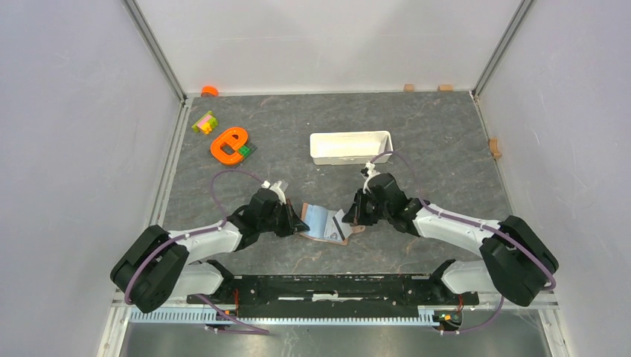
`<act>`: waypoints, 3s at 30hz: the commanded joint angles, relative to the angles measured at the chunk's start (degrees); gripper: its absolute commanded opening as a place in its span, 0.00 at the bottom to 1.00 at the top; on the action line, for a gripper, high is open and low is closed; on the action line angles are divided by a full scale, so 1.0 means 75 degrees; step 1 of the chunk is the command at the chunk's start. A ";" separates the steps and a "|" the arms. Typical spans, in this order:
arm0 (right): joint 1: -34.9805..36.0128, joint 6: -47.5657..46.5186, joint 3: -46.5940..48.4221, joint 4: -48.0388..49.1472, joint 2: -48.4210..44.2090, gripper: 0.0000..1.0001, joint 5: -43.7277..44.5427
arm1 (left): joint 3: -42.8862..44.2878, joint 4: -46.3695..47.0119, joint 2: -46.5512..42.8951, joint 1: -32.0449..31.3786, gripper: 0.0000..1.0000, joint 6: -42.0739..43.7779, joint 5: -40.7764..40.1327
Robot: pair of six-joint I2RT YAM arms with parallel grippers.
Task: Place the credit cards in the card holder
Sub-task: Insert the credit card into the card holder.
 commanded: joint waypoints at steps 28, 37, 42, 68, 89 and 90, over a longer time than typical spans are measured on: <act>0.0839 0.0902 -0.0180 0.2386 0.1121 0.00 -0.0047 | 0.0349 -0.0709 0.0482 0.0463 0.52 0.0672 0.0110; 0.0789 0.1193 -0.0567 0.2208 0.0548 0.00 0.0442 | 0.0504 -0.1166 0.0875 0.0465 0.37 0.1061 -0.0382; 0.0666 0.1382 -0.0914 0.2198 0.0151 0.00 0.0664 | 0.0612 -0.1389 0.1102 0.0468 0.35 0.1281 -0.0518; 0.0631 0.2066 -0.1434 0.2023 0.0503 0.00 0.1288 | 0.0683 -0.1412 0.1583 0.0465 0.28 0.1406 -0.0439; 0.0631 0.2200 -0.1193 0.1778 0.0902 0.00 0.1842 | 0.0677 -0.1277 0.1760 0.0471 0.26 0.1475 -0.0229; 0.0638 0.2220 -0.1165 0.1790 0.0958 0.00 0.1896 | 0.0683 -0.1263 0.1774 0.0465 0.26 0.1486 -0.0208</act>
